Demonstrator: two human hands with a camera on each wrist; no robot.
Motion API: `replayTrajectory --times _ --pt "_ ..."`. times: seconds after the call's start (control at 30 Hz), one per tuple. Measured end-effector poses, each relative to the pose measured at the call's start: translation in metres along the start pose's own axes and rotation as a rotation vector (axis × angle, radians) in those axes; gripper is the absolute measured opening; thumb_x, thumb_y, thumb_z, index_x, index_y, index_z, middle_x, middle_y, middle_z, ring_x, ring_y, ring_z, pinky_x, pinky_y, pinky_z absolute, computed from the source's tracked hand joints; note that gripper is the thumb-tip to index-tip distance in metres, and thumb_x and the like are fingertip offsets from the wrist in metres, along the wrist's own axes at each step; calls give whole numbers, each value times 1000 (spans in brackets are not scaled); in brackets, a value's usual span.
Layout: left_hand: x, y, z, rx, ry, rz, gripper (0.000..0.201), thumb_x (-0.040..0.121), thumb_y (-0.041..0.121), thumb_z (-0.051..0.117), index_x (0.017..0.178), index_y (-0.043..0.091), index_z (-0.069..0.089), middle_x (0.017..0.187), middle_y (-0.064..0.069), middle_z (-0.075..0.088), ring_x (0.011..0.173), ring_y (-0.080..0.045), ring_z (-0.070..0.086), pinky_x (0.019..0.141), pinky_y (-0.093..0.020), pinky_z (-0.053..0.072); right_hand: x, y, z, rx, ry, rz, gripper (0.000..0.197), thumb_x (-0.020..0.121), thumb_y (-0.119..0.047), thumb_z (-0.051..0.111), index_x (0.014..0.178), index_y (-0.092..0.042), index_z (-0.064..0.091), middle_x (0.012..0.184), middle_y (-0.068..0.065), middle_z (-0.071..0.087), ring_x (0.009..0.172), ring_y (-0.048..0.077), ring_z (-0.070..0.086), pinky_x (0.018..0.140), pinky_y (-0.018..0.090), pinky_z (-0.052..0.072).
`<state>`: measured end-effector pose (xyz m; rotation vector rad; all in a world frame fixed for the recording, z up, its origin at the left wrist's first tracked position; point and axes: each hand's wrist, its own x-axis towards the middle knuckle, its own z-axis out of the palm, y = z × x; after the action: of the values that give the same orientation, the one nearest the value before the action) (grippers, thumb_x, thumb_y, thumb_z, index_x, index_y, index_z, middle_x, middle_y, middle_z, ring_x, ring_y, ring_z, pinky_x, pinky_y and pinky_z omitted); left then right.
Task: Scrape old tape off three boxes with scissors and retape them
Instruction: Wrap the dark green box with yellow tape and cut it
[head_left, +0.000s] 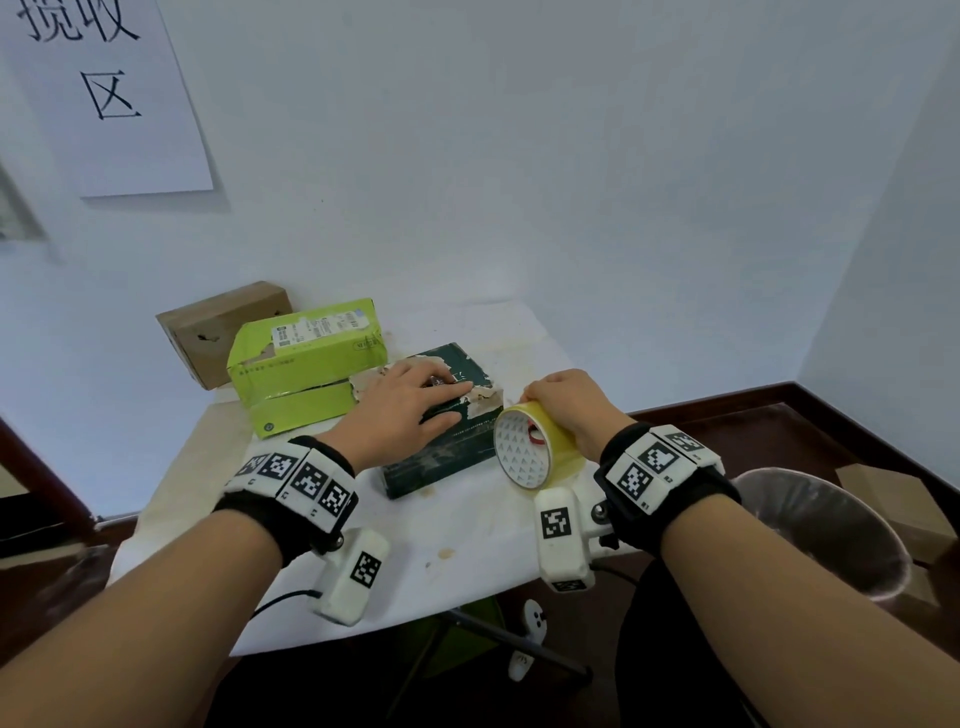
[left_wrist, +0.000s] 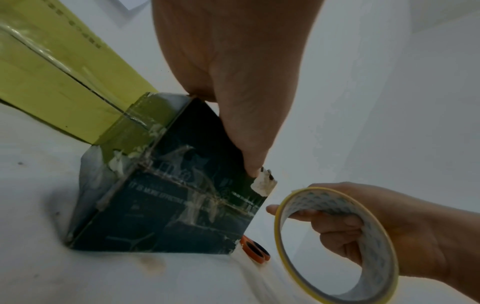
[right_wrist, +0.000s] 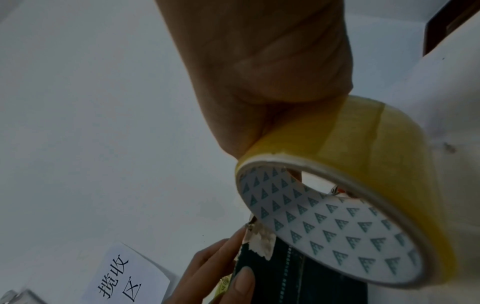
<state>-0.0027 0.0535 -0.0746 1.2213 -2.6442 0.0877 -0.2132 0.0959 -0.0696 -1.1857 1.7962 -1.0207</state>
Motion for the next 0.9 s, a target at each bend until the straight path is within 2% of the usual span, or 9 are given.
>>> replayTrajectory --times 0.17,0.37,0.47,0.53,0.6,0.67,0.77,0.83,0.9 --pt "-2 5 0 36 -6 3 51 99 46 39 146 50 19 135 4 42 126 -20 34 102 -45 36 -1 1 1 -15 5 -11 16 86 -19 59 83 -6 69 89 12 65 90 27 58 83 38 49" --pt "-2 14 -3 146 -51 -9 43 98 50 30 140 58 27 133 3 39 122 -21 34 98 -47 39 -2 4 -1 3 30 -12 15 85 -18 60 79 -7 69 89 12 66 93 30 59 85 40 49" --pt "4 18 -6 -34 -2 -82 41 97 51 37 138 50 40 131 4 44 121 -21 39 101 -49 36 -2 4 -3 21 46 -14 17 86 -17 58 75 -10 68 88 10 65 91 28 59 84 39 49" --pt "12 24 -5 -201 98 -151 37 95 44 50 131 38 54 122 4 50 115 -19 45 99 -42 39 -1 4 -4 29 52 -15 16 87 -17 57 78 -8 69 86 9 65 90 27 59 83 39 50" --pt "21 32 -2 -319 156 -196 26 91 39 60 114 28 67 108 4 55 105 -16 51 90 -35 44 0 4 -5 19 55 -21 16 86 -16 57 79 -7 69 84 8 63 88 26 57 83 37 48" --pt "26 39 3 -372 194 -218 19 88 37 64 99 24 71 98 5 57 95 -13 53 81 -29 45 -1 5 -7 -1 57 -25 17 86 -16 57 77 -8 68 84 8 63 88 26 56 83 37 47" --pt "28 42 9 -406 264 -211 17 86 34 67 93 19 71 94 5 54 88 -7 45 67 -11 32 -3 6 -10 -17 67 -24 20 87 -16 56 70 -12 66 87 10 65 90 27 57 85 38 47" --pt "28 40 11 -399 285 -188 16 86 32 67 92 18 70 93 4 53 88 -8 43 67 -12 31 -3 6 -12 -19 70 -23 19 86 -16 56 71 -11 66 87 11 65 93 29 59 86 39 48" --pt "27 40 13 -357 308 -155 15 87 29 67 89 15 69 91 1 55 88 -13 46 71 -24 37 -3 6 -12 -16 69 -24 16 86 -16 58 75 -10 67 88 11 65 94 30 59 86 39 48"
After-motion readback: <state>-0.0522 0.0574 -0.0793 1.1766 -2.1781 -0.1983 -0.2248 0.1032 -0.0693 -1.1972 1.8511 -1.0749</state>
